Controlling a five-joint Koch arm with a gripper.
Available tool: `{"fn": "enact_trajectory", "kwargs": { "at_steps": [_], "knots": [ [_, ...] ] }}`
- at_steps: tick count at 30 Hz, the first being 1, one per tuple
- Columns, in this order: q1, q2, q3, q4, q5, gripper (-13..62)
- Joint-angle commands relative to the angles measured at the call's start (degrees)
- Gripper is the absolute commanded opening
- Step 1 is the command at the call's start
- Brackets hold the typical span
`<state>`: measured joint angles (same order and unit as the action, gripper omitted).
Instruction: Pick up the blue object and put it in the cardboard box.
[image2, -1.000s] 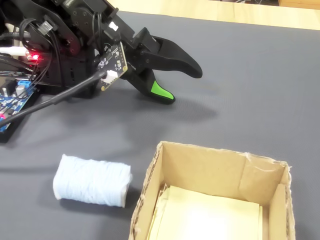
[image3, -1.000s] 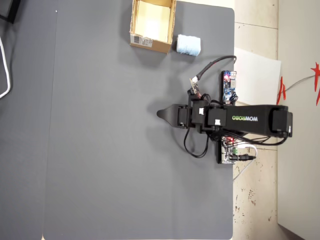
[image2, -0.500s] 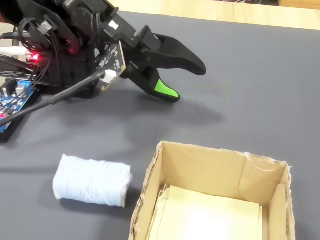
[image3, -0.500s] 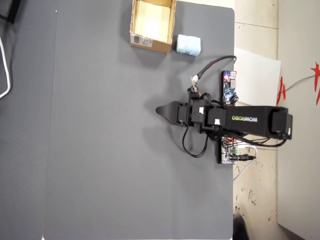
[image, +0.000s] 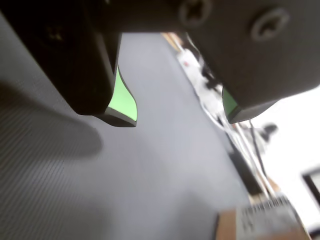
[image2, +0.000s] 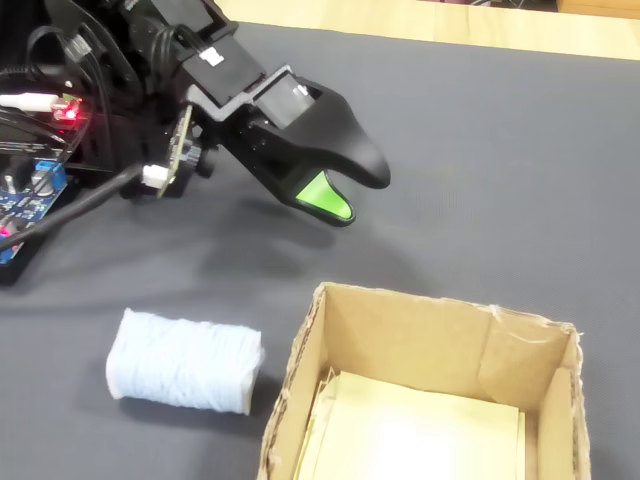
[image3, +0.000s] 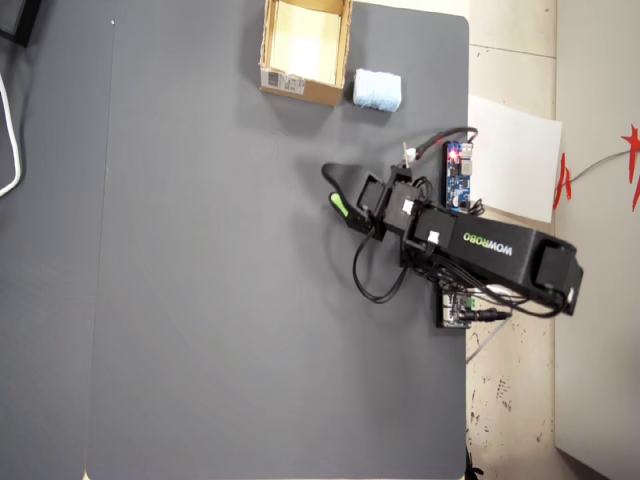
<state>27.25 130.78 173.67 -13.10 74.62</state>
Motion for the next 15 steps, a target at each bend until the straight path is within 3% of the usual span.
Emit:
{"fn": "enact_trajectory", "kwargs": {
  "at_steps": [1, 15],
  "knots": [
    [1.76, 4.92, -5.71, -4.31, -1.76, 33.6],
    [14.68, 4.92, -22.94, 20.92, -0.97, 33.2]
  ]
}}
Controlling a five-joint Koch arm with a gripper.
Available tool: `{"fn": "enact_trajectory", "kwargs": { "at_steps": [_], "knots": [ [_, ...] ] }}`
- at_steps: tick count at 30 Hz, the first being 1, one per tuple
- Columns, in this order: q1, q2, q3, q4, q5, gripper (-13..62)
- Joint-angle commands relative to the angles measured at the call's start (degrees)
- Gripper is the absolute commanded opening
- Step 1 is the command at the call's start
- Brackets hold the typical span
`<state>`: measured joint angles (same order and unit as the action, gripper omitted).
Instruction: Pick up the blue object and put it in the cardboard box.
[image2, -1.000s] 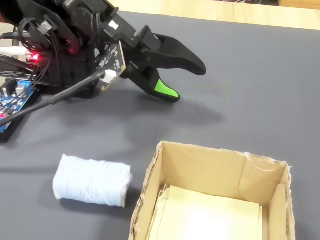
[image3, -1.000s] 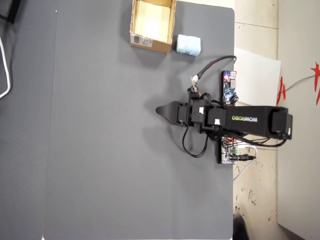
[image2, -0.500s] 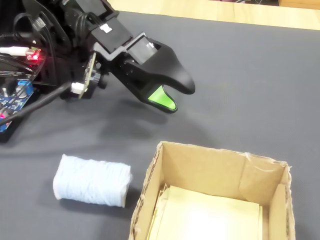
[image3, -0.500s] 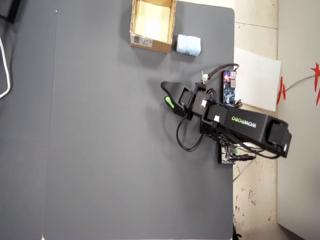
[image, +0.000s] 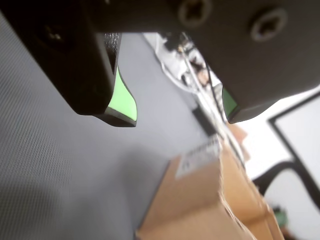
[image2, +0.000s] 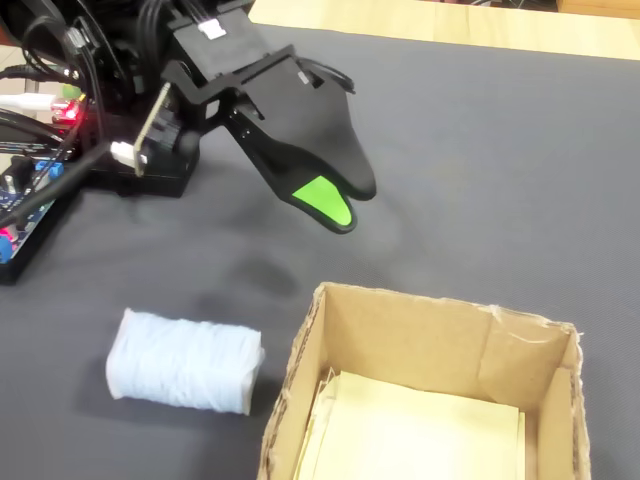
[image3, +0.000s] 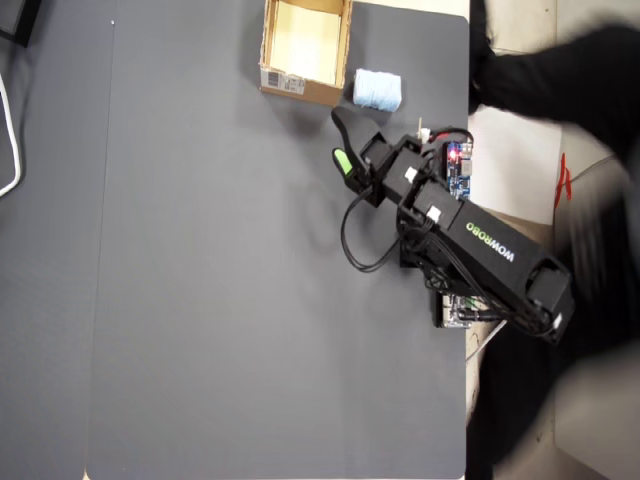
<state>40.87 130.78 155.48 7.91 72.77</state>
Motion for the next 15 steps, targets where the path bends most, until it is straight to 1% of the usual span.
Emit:
{"fn": "enact_trajectory", "kwargs": {
  "at_steps": [1, 11, 15],
  "knots": [
    [2.72, 4.92, -6.33, 2.46, 1.14, 33.2],
    [14.15, 4.75, -14.85, 19.78, 4.48, 33.1],
    [20.13, 3.96, -16.52, 29.62, 8.88, 33.0]
  ]
}}
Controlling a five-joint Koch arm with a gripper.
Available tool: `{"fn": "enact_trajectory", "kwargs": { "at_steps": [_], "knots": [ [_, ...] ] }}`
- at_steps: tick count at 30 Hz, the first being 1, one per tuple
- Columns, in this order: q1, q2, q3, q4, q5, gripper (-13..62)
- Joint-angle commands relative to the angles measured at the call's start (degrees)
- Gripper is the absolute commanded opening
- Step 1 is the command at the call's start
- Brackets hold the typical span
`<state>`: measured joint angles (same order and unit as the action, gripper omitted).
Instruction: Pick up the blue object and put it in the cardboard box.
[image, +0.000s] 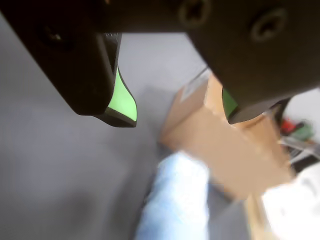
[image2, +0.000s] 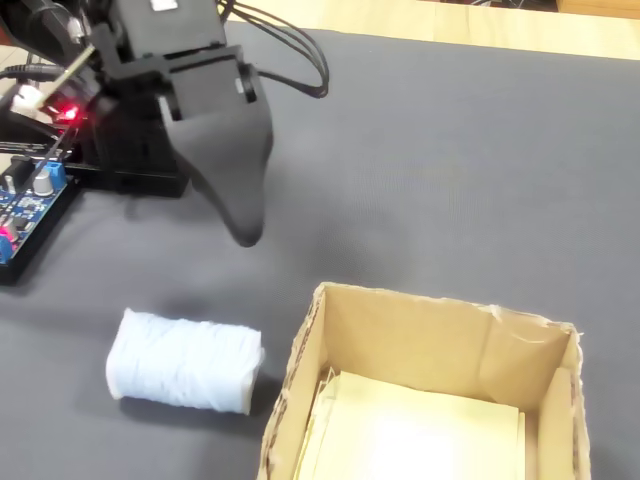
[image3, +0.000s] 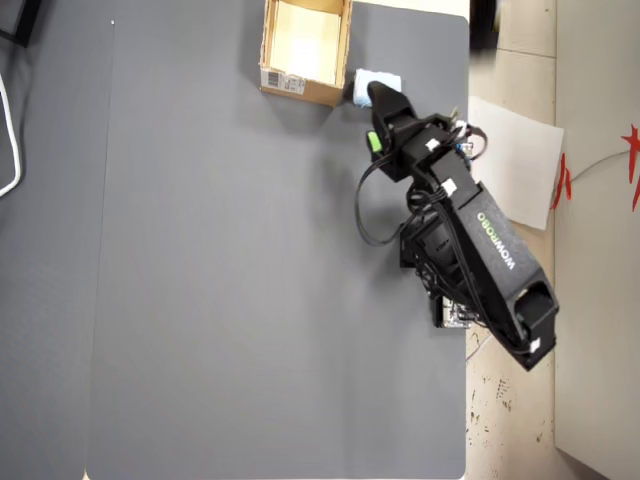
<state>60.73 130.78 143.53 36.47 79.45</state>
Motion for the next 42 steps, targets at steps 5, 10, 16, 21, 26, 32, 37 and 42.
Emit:
{"fn": "enact_trajectory", "kwargs": {
  "at_steps": [5, 10, 16, 21, 26, 32, 37, 42],
  "knots": [
    [4.39, -0.44, -5.98, 2.46, 3.60, 33.0],
    [5.19, -6.86, -9.76, 2.20, 3.52, 33.0],
    [5.19, -19.86, -15.21, -2.29, 3.43, 33.0],
    [5.98, -25.14, -16.44, -5.36, 3.43, 33.0],
    [7.56, -29.44, -18.19, -7.29, 3.43, 33.0],
    [9.93, -34.19, -19.69, -8.00, 4.75, 31.6],
    [10.46, -34.45, -19.25, -8.17, 5.19, 23.4],
    [10.55, -33.93, -16.70, -17.58, 5.62, 13.6]
  ]
}}
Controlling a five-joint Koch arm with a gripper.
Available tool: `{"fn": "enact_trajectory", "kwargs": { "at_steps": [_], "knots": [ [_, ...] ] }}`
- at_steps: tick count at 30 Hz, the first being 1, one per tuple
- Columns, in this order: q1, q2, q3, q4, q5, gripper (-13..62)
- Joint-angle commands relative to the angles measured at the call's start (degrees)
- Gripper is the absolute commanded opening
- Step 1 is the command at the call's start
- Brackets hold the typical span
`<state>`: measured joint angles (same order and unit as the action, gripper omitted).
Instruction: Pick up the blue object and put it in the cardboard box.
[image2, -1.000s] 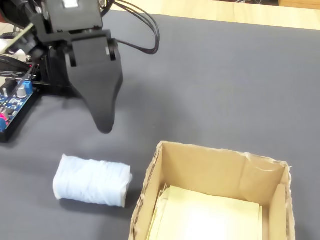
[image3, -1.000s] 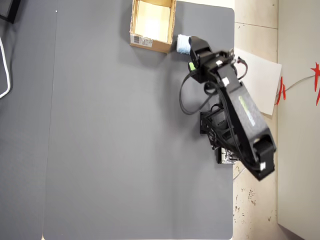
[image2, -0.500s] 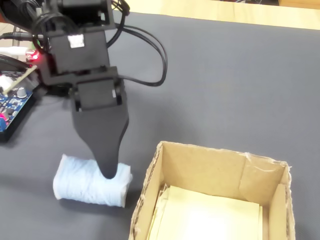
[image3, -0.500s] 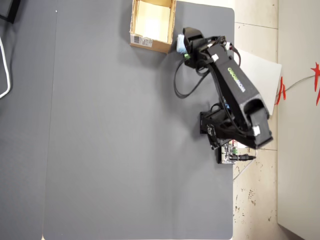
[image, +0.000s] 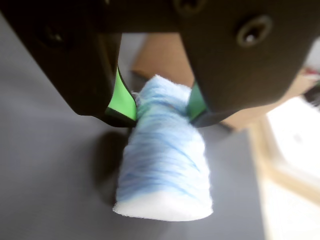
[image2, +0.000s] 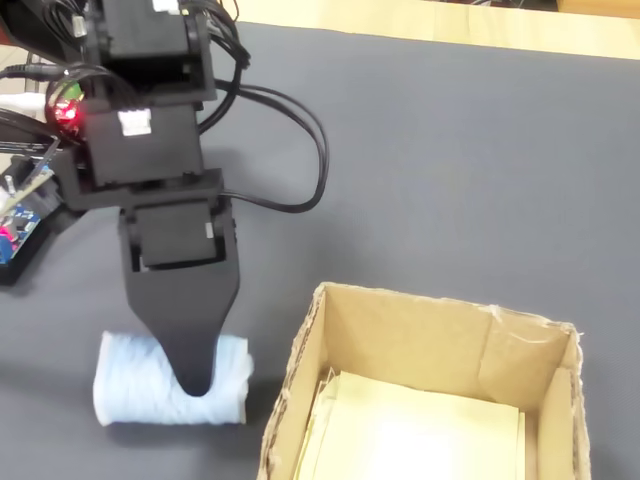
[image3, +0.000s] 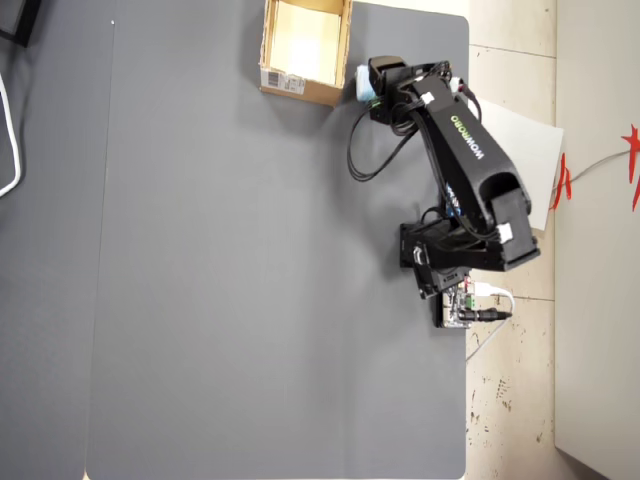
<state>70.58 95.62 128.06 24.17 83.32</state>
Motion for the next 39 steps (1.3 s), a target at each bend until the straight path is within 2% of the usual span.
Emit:
{"fn": "enact_trajectory", "kwargs": {
  "at_steps": [1, 10, 22, 23, 26, 28, 29, 30, 32, 39],
  "knots": [
    [0.62, 2.64, 0.26, -8.00, 2.99, 13.6],
    [-0.26, 10.02, 8.00, -23.64, 5.80, 13.6],
    [-1.32, 15.91, 12.74, -27.95, 6.94, 14.5],
    [-1.32, 15.91, 12.66, -26.81, 6.94, 16.3],
    [-1.23, 15.73, 10.11, -17.75, 6.86, 28.4],
    [-1.23, 15.29, 7.47, -11.34, 6.68, 31.8],
    [-1.23, 14.85, 5.45, -7.38, 5.62, 32.3],
    [-1.49, 12.74, -2.11, 5.36, 3.08, 32.3],
    [-1.93, 9.76, -8.17, 13.54, 0.79, 32.3],
    [-2.90, 0.97, -21.01, 25.66, -2.81, 32.3]
  ]
}}
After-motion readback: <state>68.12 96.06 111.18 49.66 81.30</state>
